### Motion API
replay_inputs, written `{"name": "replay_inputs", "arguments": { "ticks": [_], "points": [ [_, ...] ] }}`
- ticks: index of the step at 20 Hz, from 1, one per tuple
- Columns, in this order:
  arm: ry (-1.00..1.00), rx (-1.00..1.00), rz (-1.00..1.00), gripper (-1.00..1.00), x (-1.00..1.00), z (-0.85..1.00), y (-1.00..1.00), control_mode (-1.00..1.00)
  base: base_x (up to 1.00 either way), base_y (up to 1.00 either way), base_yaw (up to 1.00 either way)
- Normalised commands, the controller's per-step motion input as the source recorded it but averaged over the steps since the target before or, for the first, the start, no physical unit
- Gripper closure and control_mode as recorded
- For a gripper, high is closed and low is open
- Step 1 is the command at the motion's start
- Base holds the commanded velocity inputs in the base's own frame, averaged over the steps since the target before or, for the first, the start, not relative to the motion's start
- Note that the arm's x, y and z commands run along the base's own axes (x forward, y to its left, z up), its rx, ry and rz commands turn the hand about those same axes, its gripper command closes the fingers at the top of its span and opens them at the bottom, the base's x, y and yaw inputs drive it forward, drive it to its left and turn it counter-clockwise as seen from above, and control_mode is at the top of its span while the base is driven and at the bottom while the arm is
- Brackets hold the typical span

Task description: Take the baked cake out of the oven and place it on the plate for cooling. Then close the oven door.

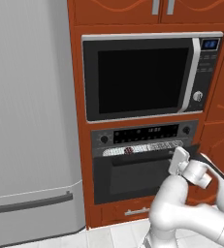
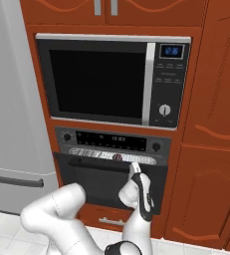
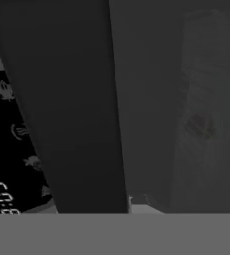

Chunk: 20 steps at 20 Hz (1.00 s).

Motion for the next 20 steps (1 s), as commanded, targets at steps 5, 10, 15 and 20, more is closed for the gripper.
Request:
{"name": "replay_inputs", "arguments": {
  "ticks": [5, 10, 15, 20],
  "points": [
    [0.01, 0.00, 0.00, 1.00, -0.64, -0.10, -0.31, -1.00, 0.00, 0.00, 0.00],
    [0.08, -0.02, 0.00, 1.00, -0.43, -0.01, -0.14, -1.00, 0.00, 0.00, 0.00],
    [0.16, -0.04, 0.00, 1.00, -0.38, 0.00, -0.08, -1.00, 0.00, 0.00, 0.00],
    [0.18, -0.05, 0.00, 1.00, -0.35, 0.00, -0.03, -1.00, 0.00, 0.00, 0.00]
  ]
}}
